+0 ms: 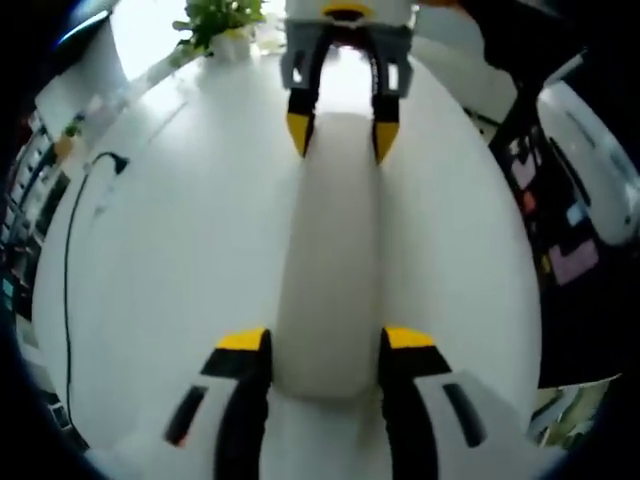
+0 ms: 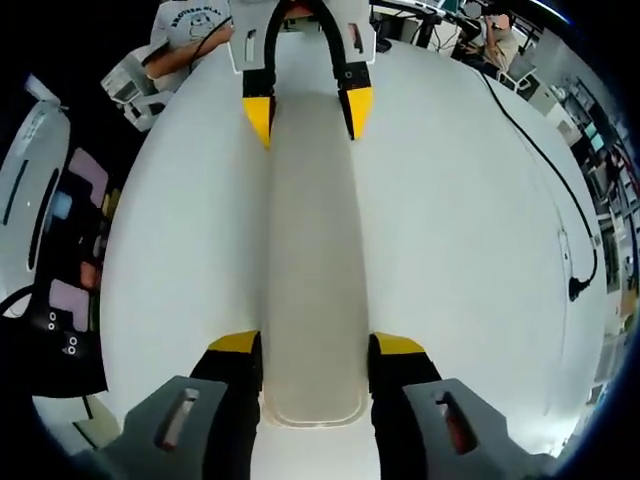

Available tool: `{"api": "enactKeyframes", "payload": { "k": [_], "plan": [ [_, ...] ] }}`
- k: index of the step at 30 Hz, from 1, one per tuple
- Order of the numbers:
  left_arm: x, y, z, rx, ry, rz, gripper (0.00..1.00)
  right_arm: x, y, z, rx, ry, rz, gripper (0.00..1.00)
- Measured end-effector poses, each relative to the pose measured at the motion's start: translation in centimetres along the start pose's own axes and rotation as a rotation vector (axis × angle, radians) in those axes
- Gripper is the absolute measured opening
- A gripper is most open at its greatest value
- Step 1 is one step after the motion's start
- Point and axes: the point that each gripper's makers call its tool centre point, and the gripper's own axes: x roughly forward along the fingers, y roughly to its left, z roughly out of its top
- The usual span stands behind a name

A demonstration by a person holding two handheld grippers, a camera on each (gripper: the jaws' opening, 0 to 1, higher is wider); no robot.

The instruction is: Arrange the utensils inside the cutlery case until each visible utensil rests in its matching compartment.

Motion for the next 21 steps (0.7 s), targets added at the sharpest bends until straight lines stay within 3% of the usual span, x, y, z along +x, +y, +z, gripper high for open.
{"api": "enactKeyframes", "payload": {
  "k": [6,14,21],
  "plan": [
    [0.2,0.2,0.3,0.004,0.020,0.003,0.45,-0.2,-0.4,-0.2,-0.001,-0.036,-0.008,0.42],
    [0.2,2.5,2.3,0.023,-0.011,0.041,0.45,-1.4,-2.8,-1.3,-0.018,-0.073,-0.054,0.42],
    [0.5,4.4,3.4,0.048,-0.005,0.059,0.45,-1.5,-4.7,-2.2,-0.011,-0.071,-0.077,0.43]
  ]
}}
